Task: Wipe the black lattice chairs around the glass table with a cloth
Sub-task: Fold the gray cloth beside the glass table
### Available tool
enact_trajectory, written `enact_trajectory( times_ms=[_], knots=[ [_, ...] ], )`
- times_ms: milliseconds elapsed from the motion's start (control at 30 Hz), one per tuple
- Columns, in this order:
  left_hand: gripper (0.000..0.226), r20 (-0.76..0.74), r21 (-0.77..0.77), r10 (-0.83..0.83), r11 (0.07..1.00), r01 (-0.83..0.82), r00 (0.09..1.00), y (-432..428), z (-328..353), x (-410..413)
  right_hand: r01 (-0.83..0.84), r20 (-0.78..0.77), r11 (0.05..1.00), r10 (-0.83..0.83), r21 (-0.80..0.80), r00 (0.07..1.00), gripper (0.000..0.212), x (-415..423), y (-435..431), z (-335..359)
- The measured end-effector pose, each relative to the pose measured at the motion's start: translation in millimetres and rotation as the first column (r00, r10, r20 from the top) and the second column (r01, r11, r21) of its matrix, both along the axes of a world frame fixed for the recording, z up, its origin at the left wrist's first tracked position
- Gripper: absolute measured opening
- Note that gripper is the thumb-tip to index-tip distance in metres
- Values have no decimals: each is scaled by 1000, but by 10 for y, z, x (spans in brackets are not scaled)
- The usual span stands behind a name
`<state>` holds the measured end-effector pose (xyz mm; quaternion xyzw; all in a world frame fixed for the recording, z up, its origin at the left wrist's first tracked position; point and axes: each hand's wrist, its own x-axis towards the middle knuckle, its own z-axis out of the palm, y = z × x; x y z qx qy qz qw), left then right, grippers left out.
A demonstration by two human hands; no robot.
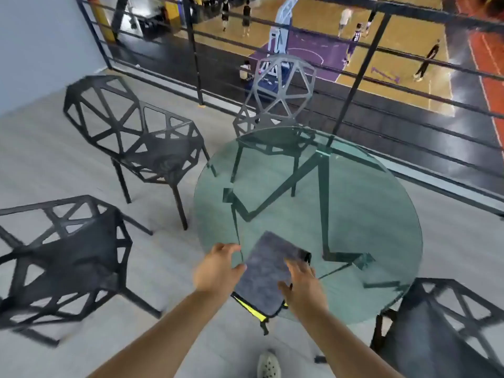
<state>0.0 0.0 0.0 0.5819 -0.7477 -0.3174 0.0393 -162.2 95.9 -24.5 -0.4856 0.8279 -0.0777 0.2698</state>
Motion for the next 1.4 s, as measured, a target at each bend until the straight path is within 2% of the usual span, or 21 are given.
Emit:
enact_trajectory(
  times_ms=[133, 200, 267, 367, 400, 500, 600, 667, 767, 867, 967, 1033, 1133, 1200, 1300, 1400],
  knots=[
    [50, 157, 118, -34, 993, 15, 987, -186, -470, -200, -44, -23, 995, 46, 91, 999, 66, -23, -347, -486],
    [51, 181, 149, -26, 989, -1, 983, -209, -615, -225, -75, -121, 994, 84, 78, 989, 68, 99, -448, -663],
    [44, 183, 137, -12, 991, -13, 983, -268, -775, -268, -47, -229, 999, 52, 24, 972, 74, 199, -585, -808],
    [20, 154, 105, 38, 993, -55, 987, -355, -929, -325, -38, -235, 999, 43, 26, 971, 84, 230, -772, -977],
    [15, 143, 92, 35, 995, -48, 989, -375, -957, -337, -50, -238, 998, 55, 28, 970, 84, 225, -820, -1005],
    [18, 75, 66, 65, 995, -70, 995, -443, -966, -365, -128, -282, 992, 127, 14, 951, 82, 145, -960, -1062],
    [16, 26, 71, 124, 990, -125, 992, -541, -952, -386, -205, -312, 979, 195, 0, 930, 73, 42, -1093, -1078],
    [11, 41, 118, 161, 979, -165, 986, -575, -926, -413, -239, -334, 970, 209, -51, 919, 65, -7, -1173, -1055],
    [25, 100, 194, 168, 963, -185, 981, -594, -909, -457, -253, -340, 963, 206, -98, 918, 69, -65, -1264, -987],
    [34, 131, 314, 145, 932, -180, 981, -616, -917, -433, -301, -269, 946, 260, -123, 927, 70, -118, -1326, -847],
    [23, 97, 352, 173, 915, -196, 980, -654, -852, -289, -286, -55, 946, 281, -150, 958, 76, -61, -1377, -731],
    [17, -8, 356, 267, 901, -247, 964, -698, -776, -113, -222, 52, 953, 237, -205, 970, 79, 79, -1426, -615],
    [17, -176, 414, 437, 846, -336, 882, -764, -586, 236, -168, 155, 951, 213, -260, 965, 83, 398, -1544, -458],
    [19, -232, 397, 499, 832, -387, 835, -806, -455, 510, -139, 218, 950, 204, -279, 954, 83, 665, -1648, -363],
    [28, -294, 283, 521, 848, -447, 801, -889, -314, 985, -134, 282, 950, 215, -282, 935, 78, 1115, -1798, -259],
    [38, -319, 248, 555, 831, -498, 768, -996, -246, 1542, -143, 335, 964, 214, -223, 918, 64, 1624, -1918, -234]
  ],
)
